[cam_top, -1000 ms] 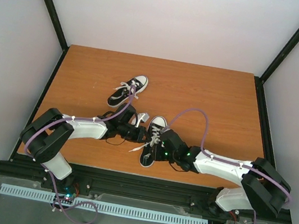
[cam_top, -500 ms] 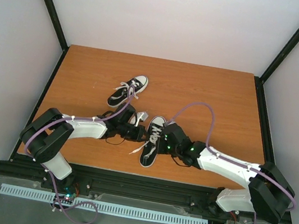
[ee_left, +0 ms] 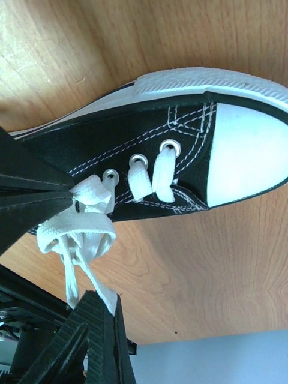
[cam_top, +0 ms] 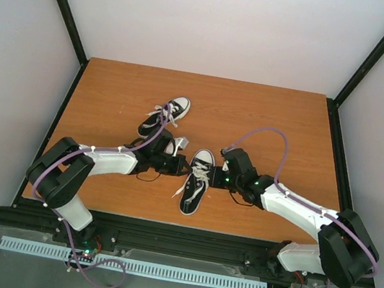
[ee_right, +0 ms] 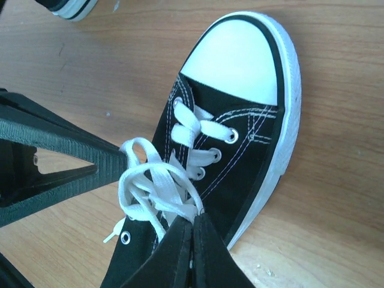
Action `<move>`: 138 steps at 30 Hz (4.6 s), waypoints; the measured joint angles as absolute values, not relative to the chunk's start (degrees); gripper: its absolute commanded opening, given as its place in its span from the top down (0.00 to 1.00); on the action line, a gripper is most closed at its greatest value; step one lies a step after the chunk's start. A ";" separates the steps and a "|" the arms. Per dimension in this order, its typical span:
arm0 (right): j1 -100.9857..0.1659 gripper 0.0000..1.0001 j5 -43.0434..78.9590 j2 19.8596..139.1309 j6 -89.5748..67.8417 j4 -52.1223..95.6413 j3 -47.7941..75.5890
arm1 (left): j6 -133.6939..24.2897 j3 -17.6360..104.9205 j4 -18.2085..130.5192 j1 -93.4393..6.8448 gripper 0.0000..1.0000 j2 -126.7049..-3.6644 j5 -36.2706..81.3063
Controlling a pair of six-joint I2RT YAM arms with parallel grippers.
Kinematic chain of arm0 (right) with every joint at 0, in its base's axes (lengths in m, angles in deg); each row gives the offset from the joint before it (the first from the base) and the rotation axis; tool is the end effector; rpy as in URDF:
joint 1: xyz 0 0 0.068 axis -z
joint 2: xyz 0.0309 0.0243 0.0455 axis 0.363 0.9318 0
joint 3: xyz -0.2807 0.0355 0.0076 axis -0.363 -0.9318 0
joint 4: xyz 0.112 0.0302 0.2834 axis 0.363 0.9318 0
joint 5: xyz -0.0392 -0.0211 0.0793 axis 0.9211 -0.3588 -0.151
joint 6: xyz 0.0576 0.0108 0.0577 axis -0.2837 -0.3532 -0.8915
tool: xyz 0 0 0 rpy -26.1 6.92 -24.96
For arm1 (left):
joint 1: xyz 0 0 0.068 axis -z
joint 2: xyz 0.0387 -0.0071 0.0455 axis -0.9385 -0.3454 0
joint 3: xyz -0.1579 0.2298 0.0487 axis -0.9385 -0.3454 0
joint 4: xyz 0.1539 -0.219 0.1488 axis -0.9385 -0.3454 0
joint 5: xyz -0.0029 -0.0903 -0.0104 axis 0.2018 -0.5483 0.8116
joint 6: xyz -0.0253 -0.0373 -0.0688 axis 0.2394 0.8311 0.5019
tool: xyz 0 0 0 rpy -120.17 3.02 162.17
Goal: Tie the shoes
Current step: Tie the shoelace on the shoe.
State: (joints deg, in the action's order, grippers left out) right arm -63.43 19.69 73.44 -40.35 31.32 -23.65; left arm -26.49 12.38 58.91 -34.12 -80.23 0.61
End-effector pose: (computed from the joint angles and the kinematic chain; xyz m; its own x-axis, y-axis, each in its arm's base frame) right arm 0.2306 0.2186 0.1447 -0.8636 0.0127 -0.5040 -0.2582 0.8474 0.4639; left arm 0.2667 -0.2358 0.1090 -0.9474 -0.0009 -0.3200 0.2448 0.6420 -0.7266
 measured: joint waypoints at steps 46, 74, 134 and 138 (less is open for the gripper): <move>-55.08 0.97 7.80 74.88 -39.80 23.51 -29.22 | -26.03 13.03 62.59 -41.15 0.57 -85.15 -4.44; -55.06 0.97 6.70 76.45 -39.36 23.14 -29.01 | -25.92 16.23 62.63 -40.06 0.94 -90.44 -10.98; -50.06 0.24 4.21 94.60 -35.47 24.83 -7.61 | -46.10 19.81 56.84 -32.85 0.31 -83.49 1.04; -47.74 0.13 4.17 90.18 -35.97 23.99 -10.82 | -48.59 19.81 56.53 -32.08 0.31 -84.01 0.82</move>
State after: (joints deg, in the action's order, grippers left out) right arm -47.74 4.17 90.18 -35.97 23.99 -10.82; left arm -48.59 19.81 56.53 -32.08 -84.01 0.82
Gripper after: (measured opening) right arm 0.813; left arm 0.692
